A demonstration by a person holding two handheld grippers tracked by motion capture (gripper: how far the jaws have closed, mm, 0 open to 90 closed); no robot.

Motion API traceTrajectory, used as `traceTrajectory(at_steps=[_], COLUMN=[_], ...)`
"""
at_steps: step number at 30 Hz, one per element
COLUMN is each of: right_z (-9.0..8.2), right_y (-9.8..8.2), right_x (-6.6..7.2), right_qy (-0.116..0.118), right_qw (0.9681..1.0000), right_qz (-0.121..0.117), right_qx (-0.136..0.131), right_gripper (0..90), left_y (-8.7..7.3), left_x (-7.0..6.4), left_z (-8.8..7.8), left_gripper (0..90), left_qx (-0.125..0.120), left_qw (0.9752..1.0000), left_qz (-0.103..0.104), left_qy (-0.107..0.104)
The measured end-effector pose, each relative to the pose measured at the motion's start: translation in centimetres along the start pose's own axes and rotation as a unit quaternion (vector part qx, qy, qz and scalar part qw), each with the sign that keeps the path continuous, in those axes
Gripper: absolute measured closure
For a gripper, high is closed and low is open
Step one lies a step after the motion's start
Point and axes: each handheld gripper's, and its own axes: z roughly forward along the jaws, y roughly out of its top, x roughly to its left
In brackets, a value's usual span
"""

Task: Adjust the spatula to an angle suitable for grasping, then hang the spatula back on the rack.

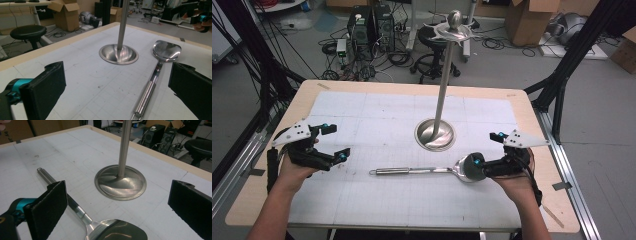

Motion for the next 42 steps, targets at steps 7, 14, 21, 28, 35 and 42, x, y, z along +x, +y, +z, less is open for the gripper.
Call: traceTrajectory(at_steps=[7,14,21,28,35,42], right_z=[-0.1,-0.5,-0.5,-0.3,1.0,3.4], right_y=[0.0,0.0,0.1,1.1,2.6,3.9], right_x=[-0.2,-0.1,0.1,0.0,0.9,1.7], right_qy=[0.0,-0.001,0.003,0.012,0.033,0.066], right_qw=[1.0,1.0,1.0,0.9998,0.9987,0.9946], right_qz=[0.0,0.003,-0.004,-0.016,-0.036,-0.062], right_qx=[-0.001,-0.006,-0.005,-0.009,0.015,0.049], right_gripper=[1.4,1.4,1.4,1.4,1.4,1.4], left_y=[0.0,0.0,0.0,-0.7,-1.1,-1.1], left_x=[0.1,0.1,0.3,0.5,1.0,1.0], left_z=[0.0,0.1,-0.3,-0.7,-1.4,-1.4], left_gripper=[1.7,1.7,1.7,1.7,1.7,1.7], left_qx=[-0.006,-0.008,-0.011,-0.002,0.0,-0.004], left_qw=[1.0,1.0,0.9999,0.9997,0.9991,0.9992], left_qz=[-0.001,0.0,-0.002,-0.008,-0.016,-0.016], left_qy=[-0.004,-0.001,0.011,0.023,0.039,0.038])
